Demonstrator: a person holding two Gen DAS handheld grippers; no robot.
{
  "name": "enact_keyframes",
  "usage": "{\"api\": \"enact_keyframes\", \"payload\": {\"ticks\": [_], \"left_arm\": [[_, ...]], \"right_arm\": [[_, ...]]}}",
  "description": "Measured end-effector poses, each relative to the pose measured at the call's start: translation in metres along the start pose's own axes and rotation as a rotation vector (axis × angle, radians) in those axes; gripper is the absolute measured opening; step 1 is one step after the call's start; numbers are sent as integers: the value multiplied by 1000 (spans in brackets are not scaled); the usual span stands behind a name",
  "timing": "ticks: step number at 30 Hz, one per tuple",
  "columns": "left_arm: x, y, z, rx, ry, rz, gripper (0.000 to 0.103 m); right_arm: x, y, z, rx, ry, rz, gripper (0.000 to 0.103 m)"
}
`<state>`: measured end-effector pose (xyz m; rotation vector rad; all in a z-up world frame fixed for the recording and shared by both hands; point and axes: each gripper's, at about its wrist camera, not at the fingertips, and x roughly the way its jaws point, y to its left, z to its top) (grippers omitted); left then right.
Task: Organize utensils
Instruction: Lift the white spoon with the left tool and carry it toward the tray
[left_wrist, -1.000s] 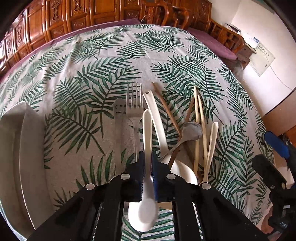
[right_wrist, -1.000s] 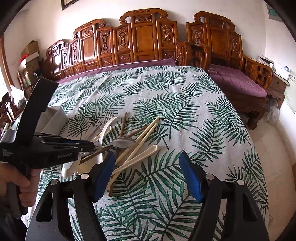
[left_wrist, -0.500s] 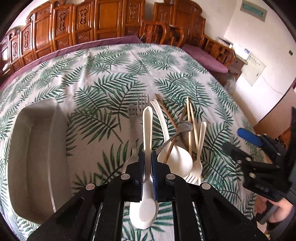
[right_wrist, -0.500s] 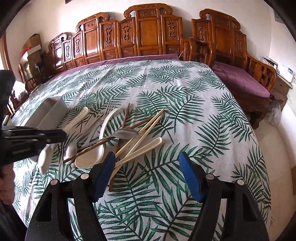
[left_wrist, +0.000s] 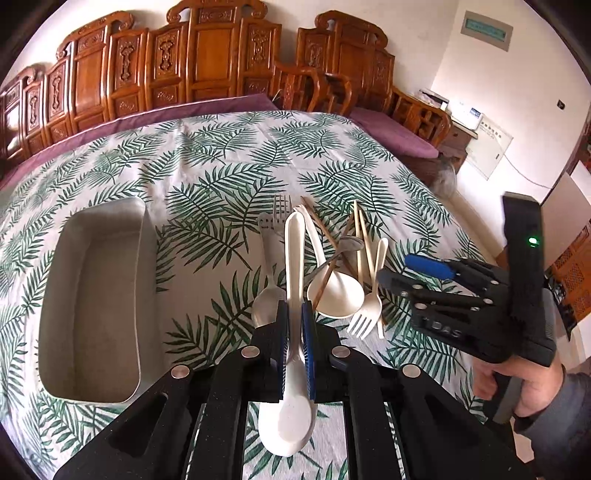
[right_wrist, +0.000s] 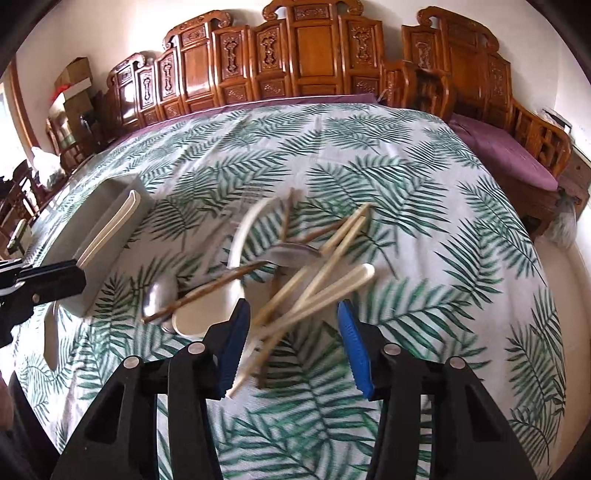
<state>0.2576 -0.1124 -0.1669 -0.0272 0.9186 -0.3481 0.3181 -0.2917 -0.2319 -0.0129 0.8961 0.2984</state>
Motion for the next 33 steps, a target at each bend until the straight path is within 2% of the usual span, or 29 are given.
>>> {"api": "enact_keyframes", "payload": {"ticks": [5,8,12,17,21,27,31,33], "left_arm": [[-10,7,-2,-11,-17,-2,7],[-12,10,-4,-18,-19,-1,7],[-15,13,-5,-26,-27,-4,7],[-17,15,-7,-33,-30,-15,7],[-18,14,-9,-31,-32,-18,7],[-23,18,-10,-36,-39,-22,7],[-27,18,-10,-37,-46,-21,7],[-29,18,-10,-35,-48,-20,7]], "right_arm": [[6,11,6,17,13,31,49],[9,12,5,14,21,1,47],[18,-10,1,75,63,-52,42],[28,-23,1,142,109,-8,42],[31,-14,2,117,135,-47,41],[22,-15,-6,137,148,-54,27],[14,-22,-7,147,143,-72,6],[12,-25,-7,148,148,-70,4]]}}
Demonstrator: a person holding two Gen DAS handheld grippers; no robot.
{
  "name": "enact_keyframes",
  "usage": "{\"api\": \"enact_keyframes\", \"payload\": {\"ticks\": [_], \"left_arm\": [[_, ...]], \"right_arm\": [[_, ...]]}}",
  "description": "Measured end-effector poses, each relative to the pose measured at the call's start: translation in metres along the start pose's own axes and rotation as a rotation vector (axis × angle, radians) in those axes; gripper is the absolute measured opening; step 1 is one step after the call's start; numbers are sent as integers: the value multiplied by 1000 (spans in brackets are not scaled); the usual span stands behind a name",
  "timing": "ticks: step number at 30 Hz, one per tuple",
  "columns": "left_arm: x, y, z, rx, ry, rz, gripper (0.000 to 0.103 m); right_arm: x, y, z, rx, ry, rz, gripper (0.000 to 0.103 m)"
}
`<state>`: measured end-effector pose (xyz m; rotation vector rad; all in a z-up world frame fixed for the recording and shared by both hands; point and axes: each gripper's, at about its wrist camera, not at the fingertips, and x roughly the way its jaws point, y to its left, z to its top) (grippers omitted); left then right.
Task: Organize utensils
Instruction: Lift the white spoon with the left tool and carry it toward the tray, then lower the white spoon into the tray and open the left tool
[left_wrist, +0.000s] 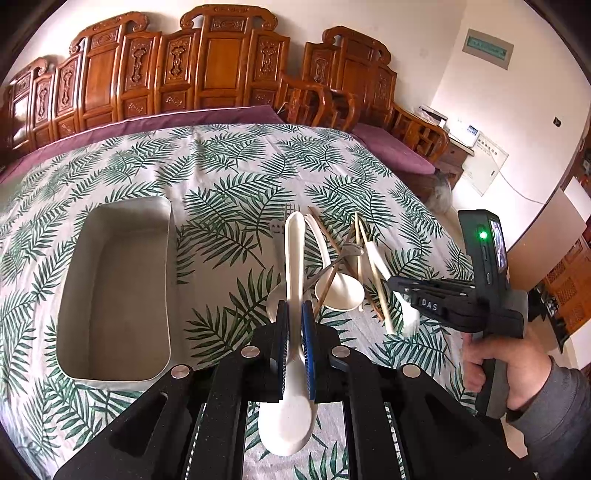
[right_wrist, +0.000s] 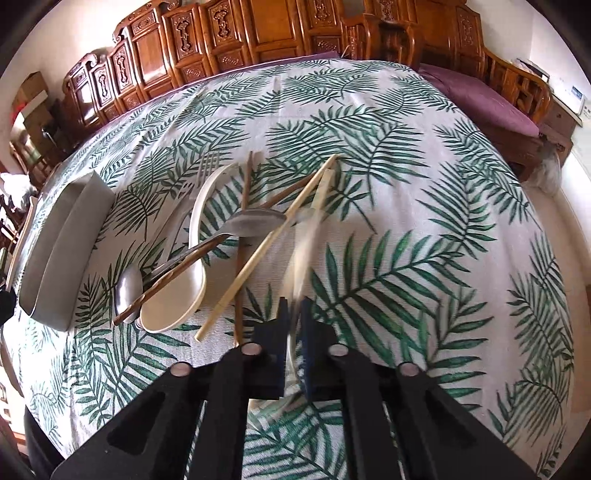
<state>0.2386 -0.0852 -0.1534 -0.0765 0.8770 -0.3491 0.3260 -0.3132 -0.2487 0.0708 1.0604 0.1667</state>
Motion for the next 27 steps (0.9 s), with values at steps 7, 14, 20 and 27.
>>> {"api": "enact_keyframes", "payload": {"ticks": [7,14,20,27], "left_arm": [[-11,5,3,0,-21,8,7],[-25,31,15,-14,-51,56,7],[-26,69,27,-48,-57,109,7],[-14,111,37,-92,-42,157,7]], "right_arm": [[-18,1,-1,-32,-27,-30,4],[-48,33,13,-103,-88,11,4],[-59,79,23,-172,-123,76,4],[-58,127,35,-219,-137,124,4]]}}
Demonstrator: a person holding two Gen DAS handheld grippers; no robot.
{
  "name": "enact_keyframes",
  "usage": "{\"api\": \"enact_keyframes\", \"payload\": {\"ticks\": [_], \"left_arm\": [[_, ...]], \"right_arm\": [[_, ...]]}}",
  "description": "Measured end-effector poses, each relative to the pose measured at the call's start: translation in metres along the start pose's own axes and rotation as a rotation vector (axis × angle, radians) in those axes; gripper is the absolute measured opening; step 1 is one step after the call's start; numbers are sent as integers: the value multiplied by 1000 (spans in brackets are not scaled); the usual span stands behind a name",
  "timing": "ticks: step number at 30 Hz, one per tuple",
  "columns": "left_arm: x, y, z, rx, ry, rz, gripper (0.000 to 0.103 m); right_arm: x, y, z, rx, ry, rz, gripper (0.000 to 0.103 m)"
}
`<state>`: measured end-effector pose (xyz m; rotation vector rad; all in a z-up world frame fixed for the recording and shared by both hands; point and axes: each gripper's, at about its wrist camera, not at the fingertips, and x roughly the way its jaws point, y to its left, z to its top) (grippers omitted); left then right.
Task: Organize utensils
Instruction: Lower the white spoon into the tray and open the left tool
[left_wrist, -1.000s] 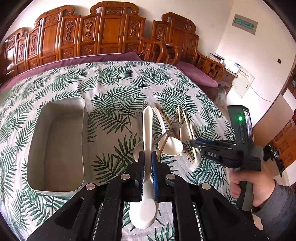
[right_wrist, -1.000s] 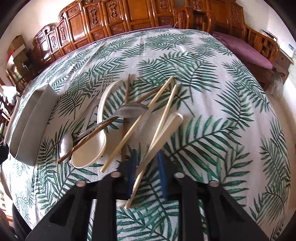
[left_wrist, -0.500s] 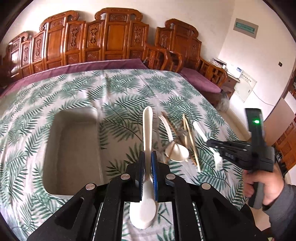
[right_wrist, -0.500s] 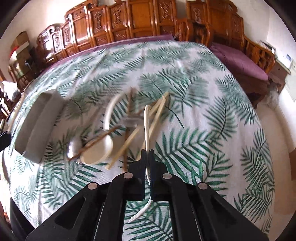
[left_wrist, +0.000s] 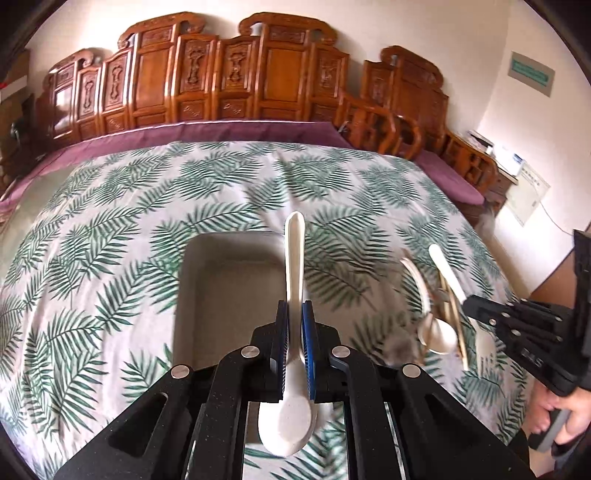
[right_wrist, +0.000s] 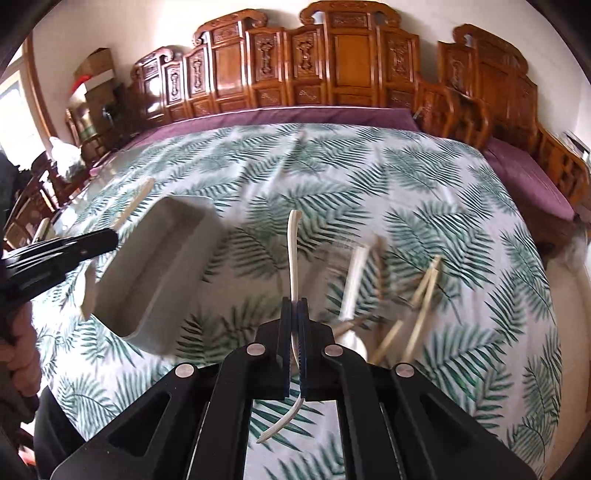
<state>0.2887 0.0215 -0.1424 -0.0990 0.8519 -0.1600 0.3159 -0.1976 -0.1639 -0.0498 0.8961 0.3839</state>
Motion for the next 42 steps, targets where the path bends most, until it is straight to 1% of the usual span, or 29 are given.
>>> {"api": "enact_keyframes", "payload": {"ticks": [5,10,12,17,23,26,29,35,39,40,41,42], "left_arm": [[13,15,1,-12,15,25,7],[22,22,-1,-24,33,37,7],[23,25,-1,-24,37,45,9],[15,30,-2,-12,27,55,9],[-5,46,-3,-2,4,76,9],[-12,54,-3,-3,-2,86,9],[-21,62,-6,-3,-13,98,9],[-30,70,-10,-9,-20,99,9],[-32,70,-13,-10,-20,95,9],[-32,69,-13,-8,-21,93,9],[-32,67,-14,-6,-23,90,9],[-33,66,-14,-3,-23,88,9]], "right_arm": [[4,21,9,-15,-10,29,4],[12,41,17,-20,-14,59,4],[14,50,20,-24,-14,69,4],[24,69,27,-36,-11,99,4],[41,101,36,-50,-4,143,4],[54,116,39,-50,14,161,4],[67,129,39,-50,29,160,4],[88,139,43,-48,58,146,4],[87,138,45,-45,53,156,4],[85,137,45,-46,50,158,7],[83,135,45,-41,46,161,16],[80,133,45,-37,40,168,18]]}}
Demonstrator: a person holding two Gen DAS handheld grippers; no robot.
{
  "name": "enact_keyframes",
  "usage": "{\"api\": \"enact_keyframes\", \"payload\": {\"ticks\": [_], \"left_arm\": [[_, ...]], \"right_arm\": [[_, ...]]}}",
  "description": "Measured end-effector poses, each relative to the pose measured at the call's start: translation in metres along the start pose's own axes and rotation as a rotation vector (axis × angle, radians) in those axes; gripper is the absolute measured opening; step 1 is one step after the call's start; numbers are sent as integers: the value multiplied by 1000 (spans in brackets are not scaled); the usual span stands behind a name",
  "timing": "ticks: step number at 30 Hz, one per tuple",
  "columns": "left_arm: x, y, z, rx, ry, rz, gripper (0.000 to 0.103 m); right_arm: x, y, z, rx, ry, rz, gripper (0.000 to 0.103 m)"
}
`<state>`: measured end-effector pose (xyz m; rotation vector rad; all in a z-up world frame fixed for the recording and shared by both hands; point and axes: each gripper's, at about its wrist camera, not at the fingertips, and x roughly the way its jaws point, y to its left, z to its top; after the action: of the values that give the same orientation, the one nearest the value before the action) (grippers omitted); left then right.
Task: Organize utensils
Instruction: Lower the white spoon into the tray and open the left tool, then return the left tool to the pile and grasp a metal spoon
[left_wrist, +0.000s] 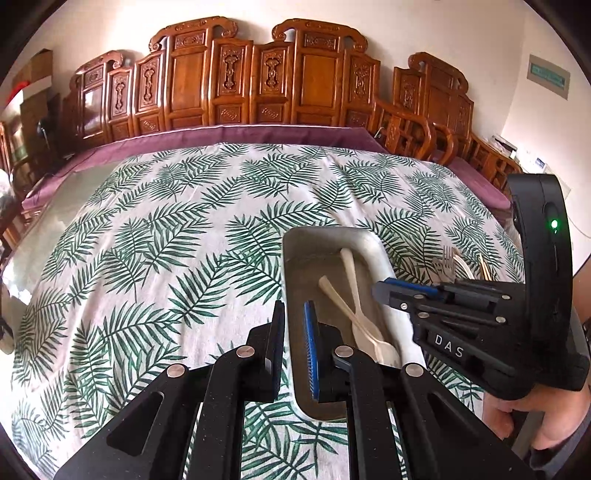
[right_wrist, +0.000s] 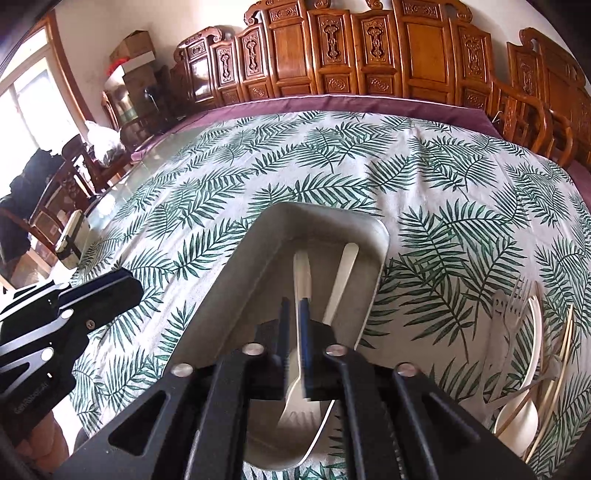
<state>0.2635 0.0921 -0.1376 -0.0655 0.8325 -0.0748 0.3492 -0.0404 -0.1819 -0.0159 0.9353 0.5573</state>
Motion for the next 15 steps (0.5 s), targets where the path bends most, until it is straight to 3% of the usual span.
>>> {"api": "enact_keyframes", "payload": {"ticks": [9,15], "left_arm": [[-6,-29,3,37,-13,-28,9],[-8,-64,3,84,-18,-67,9]], "right_arm": [[-55,-32,-14,-27,-74,-13,19],[-105,-87,-45,-11,-102,-85,19]]}}
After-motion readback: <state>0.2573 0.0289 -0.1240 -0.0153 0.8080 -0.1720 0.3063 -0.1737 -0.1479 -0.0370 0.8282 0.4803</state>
